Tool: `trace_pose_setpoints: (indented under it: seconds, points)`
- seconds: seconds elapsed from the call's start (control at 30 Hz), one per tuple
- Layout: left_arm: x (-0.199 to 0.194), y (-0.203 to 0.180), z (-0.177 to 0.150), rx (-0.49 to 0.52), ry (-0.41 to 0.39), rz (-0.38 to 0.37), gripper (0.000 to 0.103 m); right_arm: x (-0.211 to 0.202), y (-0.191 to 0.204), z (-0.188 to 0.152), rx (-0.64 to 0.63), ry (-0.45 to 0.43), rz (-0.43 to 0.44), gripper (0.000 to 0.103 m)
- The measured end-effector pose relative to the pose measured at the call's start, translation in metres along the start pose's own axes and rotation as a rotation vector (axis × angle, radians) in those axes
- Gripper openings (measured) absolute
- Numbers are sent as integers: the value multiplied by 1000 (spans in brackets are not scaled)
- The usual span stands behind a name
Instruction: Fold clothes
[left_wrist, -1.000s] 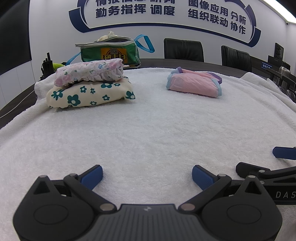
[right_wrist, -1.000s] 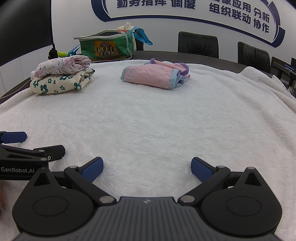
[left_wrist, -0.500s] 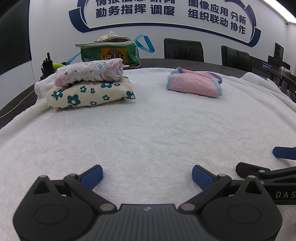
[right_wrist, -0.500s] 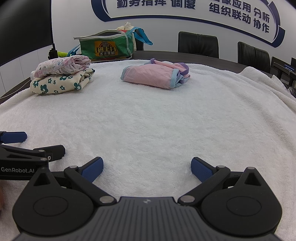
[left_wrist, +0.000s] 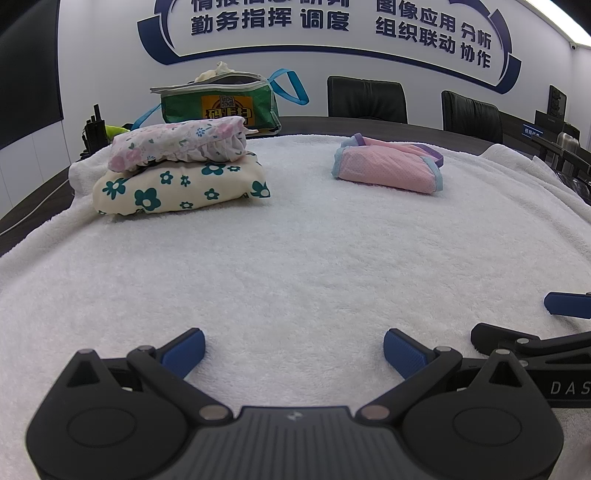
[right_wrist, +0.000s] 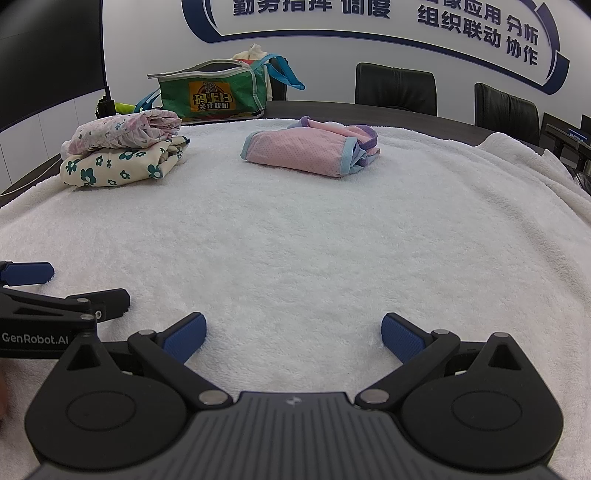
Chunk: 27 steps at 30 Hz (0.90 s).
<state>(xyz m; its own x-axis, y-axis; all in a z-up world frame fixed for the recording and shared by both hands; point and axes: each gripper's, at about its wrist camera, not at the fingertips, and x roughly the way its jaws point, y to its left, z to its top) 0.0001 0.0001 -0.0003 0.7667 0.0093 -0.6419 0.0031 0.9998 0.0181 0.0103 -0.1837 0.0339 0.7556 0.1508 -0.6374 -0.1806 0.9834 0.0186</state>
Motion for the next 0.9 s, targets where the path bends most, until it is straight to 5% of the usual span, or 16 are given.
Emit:
trace_pose_setpoints:
  seconds: [0.57, 0.63, 0.73, 0.9]
  points:
    - [-3, 4, 5, 11, 26, -36, 102, 2, 3, 1, -2, 11, 2, 103]
    - [-6, 11, 20, 29, 44, -100, 102, 1, -1, 10, 4, 32, 33, 103]
    - [-11, 27, 62, -17, -21, -162, 103, -17, -19, 32, 80, -81, 80, 103]
    - [64, 13, 153, -15, 1, -256, 103, -4, -61, 99, 170, -202, 123, 103]
